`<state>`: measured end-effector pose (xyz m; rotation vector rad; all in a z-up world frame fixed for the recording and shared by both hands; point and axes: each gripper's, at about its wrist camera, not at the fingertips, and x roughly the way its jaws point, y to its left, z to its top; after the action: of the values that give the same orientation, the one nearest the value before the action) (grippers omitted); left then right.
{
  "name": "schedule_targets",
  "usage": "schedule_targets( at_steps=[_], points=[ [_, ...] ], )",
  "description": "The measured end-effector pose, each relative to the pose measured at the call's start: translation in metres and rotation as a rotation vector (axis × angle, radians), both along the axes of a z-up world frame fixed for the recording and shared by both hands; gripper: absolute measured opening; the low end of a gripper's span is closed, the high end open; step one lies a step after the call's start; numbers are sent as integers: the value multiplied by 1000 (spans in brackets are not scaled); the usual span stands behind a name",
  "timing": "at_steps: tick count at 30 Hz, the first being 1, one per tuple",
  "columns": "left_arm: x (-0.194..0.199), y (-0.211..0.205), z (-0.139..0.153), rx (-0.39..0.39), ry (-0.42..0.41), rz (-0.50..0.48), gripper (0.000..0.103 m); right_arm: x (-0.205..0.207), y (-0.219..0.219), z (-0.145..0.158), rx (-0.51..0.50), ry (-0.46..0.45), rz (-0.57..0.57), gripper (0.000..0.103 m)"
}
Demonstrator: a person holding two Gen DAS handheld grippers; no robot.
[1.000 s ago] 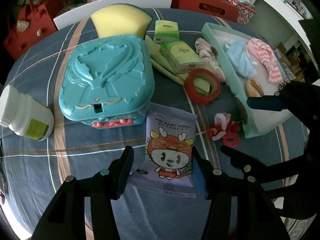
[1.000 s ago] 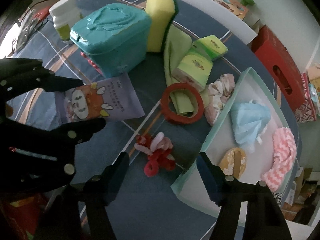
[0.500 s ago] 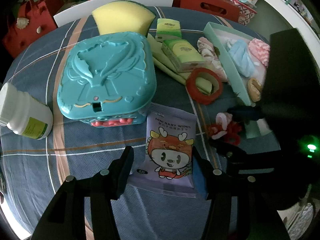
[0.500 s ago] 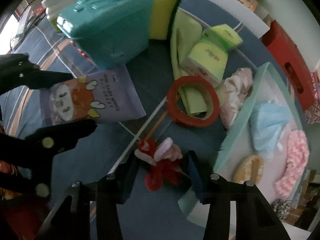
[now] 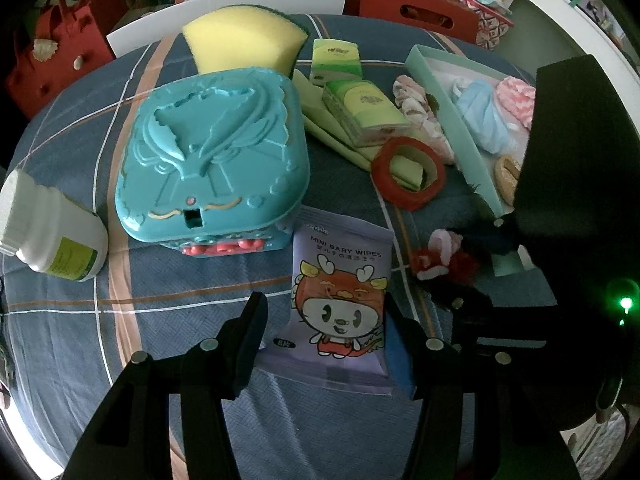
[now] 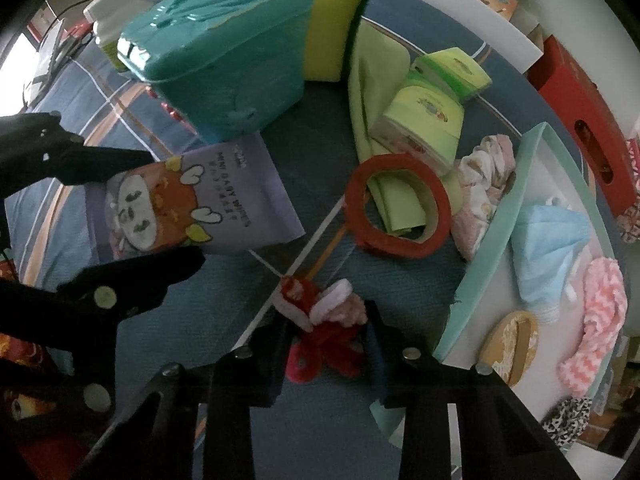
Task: Organize soft objects
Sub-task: 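Grasp the red bow hair tie with the right tool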
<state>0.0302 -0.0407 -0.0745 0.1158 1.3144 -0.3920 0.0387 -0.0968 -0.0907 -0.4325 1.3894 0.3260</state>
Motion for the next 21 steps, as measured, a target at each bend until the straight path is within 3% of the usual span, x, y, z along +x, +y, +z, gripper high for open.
schedule_targets(
  at_steps=[21],
  points=[
    [-7, -2, 23, -12, -61, -21, 57, -39, -2, 49, 15, -33, -38, 36]
  ],
)
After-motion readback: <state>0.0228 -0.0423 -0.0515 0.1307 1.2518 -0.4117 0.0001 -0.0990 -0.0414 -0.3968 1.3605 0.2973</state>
